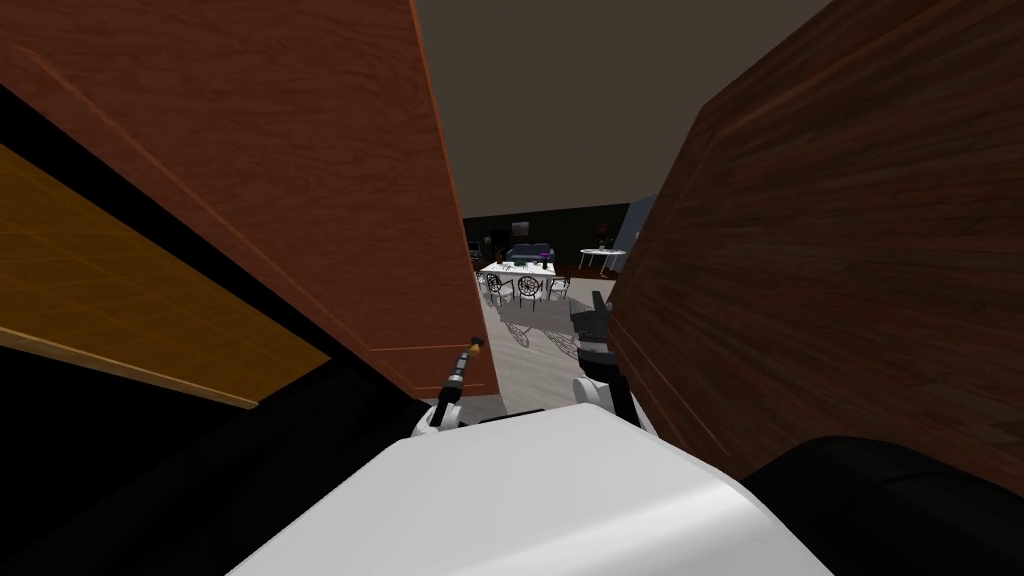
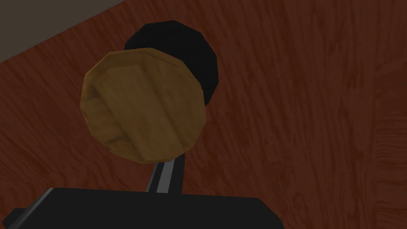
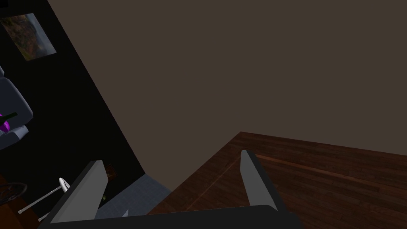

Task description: Push the door open

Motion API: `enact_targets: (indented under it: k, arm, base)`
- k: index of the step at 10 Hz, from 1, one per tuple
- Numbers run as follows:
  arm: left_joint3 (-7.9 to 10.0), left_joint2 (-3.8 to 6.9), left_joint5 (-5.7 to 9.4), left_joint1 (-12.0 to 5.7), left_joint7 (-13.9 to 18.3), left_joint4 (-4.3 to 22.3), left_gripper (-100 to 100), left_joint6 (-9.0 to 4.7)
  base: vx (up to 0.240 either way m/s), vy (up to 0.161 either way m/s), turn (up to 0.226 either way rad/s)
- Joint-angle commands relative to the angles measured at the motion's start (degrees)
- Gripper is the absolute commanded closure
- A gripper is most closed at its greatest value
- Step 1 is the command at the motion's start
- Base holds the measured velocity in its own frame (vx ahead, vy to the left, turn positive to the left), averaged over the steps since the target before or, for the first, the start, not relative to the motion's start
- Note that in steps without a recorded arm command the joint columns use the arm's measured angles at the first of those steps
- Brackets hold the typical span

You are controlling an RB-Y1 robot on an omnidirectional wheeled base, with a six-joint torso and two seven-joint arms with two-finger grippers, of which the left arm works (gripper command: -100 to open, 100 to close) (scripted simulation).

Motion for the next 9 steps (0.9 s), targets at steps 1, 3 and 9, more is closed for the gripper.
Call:
enact_targets:
  k: [1, 3, 9]
  arm:
    - [0.25, 0.58, -0.64, 0.62, -2.53, -0.36, -100, -0.34]
    - [0.7, 1.56, -1.53, 1.17, -5.97, -0.25, -100, -1.02]
    - [1.82, 3.99, -3.74, 2.53, -14.92, 0.05, -100, -2.68]
  base:
    - [-0.036, -0.061, 0.013]
    - [-0.034, -0.062, 0.028]
    - [-0.03, -0.058, 0.009]
